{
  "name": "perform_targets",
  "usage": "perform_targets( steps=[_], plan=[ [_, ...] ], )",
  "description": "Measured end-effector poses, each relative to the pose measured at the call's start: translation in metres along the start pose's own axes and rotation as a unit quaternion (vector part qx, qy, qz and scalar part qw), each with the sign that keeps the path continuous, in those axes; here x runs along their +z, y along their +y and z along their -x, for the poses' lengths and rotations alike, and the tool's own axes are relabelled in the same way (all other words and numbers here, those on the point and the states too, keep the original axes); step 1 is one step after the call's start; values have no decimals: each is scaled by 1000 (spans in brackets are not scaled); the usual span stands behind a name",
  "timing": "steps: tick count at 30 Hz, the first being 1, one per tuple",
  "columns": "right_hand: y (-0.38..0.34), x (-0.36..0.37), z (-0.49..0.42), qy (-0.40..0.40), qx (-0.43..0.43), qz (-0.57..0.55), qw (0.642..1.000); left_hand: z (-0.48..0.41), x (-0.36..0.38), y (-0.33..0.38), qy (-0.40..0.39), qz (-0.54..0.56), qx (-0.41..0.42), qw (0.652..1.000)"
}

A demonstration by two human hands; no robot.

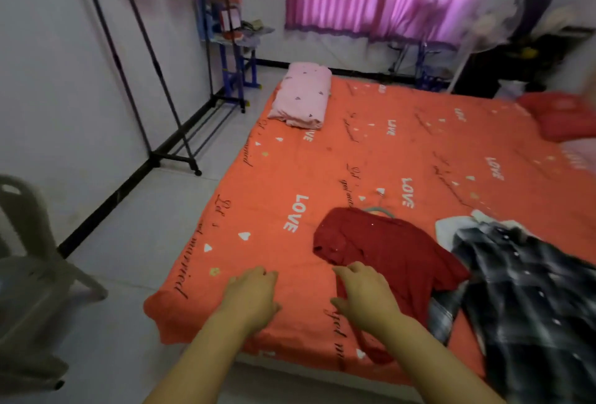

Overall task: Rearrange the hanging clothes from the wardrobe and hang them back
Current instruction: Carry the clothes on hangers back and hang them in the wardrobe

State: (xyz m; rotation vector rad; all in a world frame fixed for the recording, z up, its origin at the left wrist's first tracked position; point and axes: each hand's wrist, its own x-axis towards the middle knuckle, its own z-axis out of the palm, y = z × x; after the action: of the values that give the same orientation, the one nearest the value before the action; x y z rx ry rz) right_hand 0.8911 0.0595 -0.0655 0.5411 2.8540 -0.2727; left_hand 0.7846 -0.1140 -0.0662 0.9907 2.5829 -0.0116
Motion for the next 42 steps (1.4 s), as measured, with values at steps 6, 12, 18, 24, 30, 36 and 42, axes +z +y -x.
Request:
perform_targets(
  steps=[6, 12, 18, 24, 30, 36, 42],
  plan=[
    [51, -15, -41, 17, 98, -24, 995, -95, -24, 29, -8, -30, 92, 995],
    [103, -24, -75, 5, 154, -42, 987, -165, -42, 63, -22, -34, 149, 988],
    [170, -29, -129, -20, 153, -42, 987, -236, -43, 102, -35, -15, 147, 988],
    [260, -17, -216, -61, 112, -56, 990, -327, -25, 153, -52, -1, 102, 993],
    [348, 34, -325, -100, 84, -53, 990, -430, 20, 195, -65, 27, 67, 995],
    [396, 110, -418, -115, 71, -47, 990, -498, 84, 205, -115, 25, 40, 992],
    [421, 170, -474, -58, 100, -71, 991, -529, 128, 205, -132, 37, 27, 990]
  ],
)
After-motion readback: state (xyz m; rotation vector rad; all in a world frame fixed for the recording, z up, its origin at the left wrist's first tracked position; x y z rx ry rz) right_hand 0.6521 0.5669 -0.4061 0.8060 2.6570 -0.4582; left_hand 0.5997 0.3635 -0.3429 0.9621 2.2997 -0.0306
